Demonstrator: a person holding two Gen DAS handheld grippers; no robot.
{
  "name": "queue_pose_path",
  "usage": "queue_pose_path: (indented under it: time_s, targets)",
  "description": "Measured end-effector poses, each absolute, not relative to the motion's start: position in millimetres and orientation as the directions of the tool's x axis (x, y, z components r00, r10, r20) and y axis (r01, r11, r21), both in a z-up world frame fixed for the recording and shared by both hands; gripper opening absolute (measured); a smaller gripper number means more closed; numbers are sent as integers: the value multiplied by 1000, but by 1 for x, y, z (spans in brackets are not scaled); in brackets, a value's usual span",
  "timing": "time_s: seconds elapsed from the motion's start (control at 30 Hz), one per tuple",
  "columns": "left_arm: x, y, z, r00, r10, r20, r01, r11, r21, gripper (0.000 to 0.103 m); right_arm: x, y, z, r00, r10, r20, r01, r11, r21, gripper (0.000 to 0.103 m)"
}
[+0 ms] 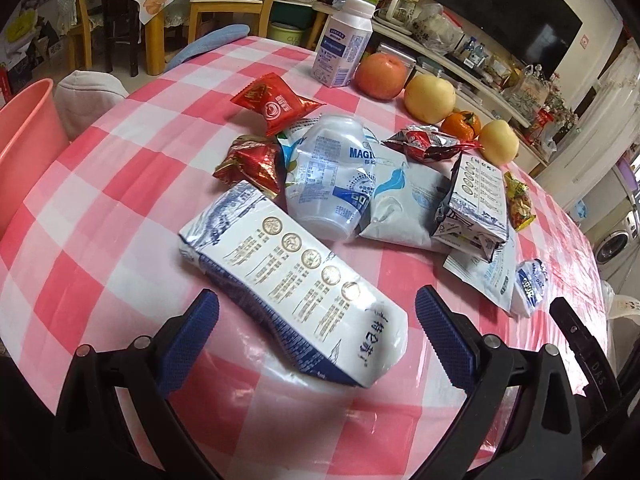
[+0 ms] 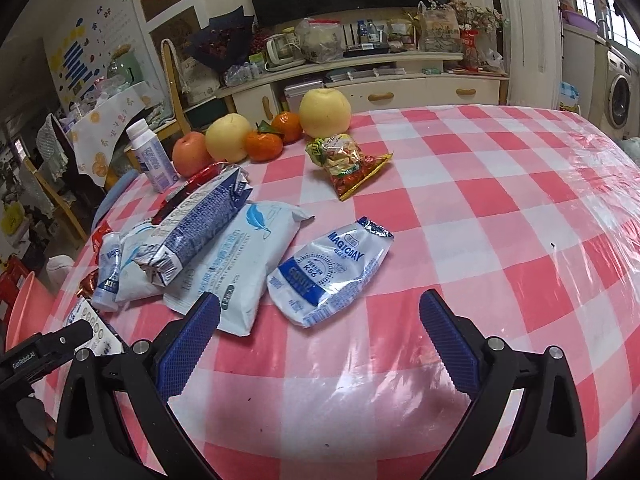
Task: Collect trash
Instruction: 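Approach the white-and-blue milk carton with the left tool, then close the left tool on the milk carton while the right tool grasps the MAGICDAY pouch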
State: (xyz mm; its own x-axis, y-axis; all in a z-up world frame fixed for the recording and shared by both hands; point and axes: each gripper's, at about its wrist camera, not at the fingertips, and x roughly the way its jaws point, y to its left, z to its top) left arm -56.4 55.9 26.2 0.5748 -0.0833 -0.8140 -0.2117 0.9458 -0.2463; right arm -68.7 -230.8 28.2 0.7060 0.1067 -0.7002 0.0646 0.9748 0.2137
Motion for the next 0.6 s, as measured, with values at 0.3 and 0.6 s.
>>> queue_pose_path:
  time_s: [0.3,0.6]
  targets:
    - [-37,44,10,541,-40,-840,-202,963,-176,99,-44,-239,7,636,179,-750,50,961,272,99]
    - [-17,26,7,552,-2,-834,-25,1000,-19,99,-23,-229,4,620,216,-754,-1,962,275,99]
